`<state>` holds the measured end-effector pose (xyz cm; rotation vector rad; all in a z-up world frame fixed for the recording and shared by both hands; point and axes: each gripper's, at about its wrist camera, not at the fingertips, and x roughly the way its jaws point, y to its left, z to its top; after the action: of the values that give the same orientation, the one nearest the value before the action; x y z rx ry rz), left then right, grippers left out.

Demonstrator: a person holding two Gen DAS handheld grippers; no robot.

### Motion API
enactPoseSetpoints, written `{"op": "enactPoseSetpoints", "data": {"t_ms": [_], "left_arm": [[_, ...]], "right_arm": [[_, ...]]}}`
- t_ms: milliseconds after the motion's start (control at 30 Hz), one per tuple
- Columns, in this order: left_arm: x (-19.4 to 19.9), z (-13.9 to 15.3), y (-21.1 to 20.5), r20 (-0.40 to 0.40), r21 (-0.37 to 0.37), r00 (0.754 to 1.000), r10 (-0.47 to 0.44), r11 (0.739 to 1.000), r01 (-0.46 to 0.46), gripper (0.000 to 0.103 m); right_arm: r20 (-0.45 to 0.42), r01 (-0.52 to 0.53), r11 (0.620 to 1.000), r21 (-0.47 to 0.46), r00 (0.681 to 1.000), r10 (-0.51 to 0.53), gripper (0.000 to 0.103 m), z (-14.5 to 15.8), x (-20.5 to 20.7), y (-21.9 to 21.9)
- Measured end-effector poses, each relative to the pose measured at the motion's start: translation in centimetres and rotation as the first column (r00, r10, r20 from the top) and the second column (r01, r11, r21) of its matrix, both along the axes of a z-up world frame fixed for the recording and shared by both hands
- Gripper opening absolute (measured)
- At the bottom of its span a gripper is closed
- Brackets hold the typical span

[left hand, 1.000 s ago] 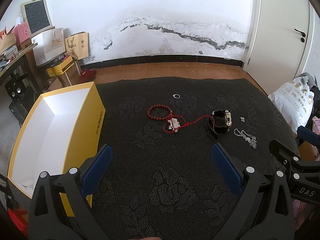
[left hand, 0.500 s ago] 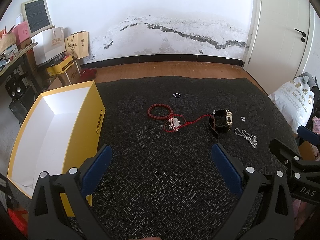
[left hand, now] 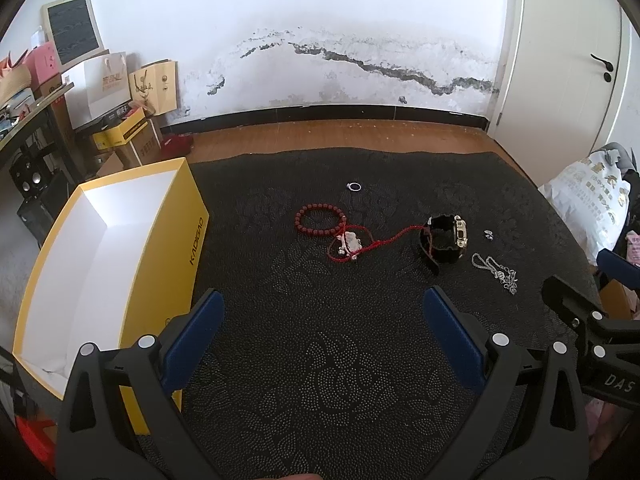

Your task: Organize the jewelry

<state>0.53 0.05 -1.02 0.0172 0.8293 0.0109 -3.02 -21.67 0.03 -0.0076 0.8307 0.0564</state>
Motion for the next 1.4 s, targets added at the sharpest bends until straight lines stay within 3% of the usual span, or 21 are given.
{"op": "enactPoseSetpoints", "data": {"t_ms": [633, 1133, 1233, 1400], "left_arm": [[2.5, -2.5, 0.0, -0.051, 0.003, 0.999, 0.003, 1.0, -0.003, 0.097], [11.3, -6.5, 0.4, -0.102, 0.017, 0.994, 0.044, 0.999, -0.042, 0.097], [13.6, -7.0, 1.3, -0.116, -0.018, 0.991, 0.059, 0.998, -0.062, 0.097], [17.2, -8.4, 3.4, -0.127, 0.014, 0.987, 0.104, 0.995, -0.103, 0.097]], "right_arm": [[-0.019, 0.02, 1.0, 0.006, 1.0, -0.02, 0.097, -1.2, 1.6, -0.8], [-0.035, 0.07, 0.996, 0.057, 0.997, -0.068, 0.097, -2.2, 3.9, -3.7], [-0.051, 0.066, 0.995, 0.068, 0.997, -0.063, 0.097, -2.8, 4.2, -4.0], [-0.07, 0.059, 0.995, 0.077, 0.996, -0.053, 0.097, -3.2, 4.3, -4.3]]}}
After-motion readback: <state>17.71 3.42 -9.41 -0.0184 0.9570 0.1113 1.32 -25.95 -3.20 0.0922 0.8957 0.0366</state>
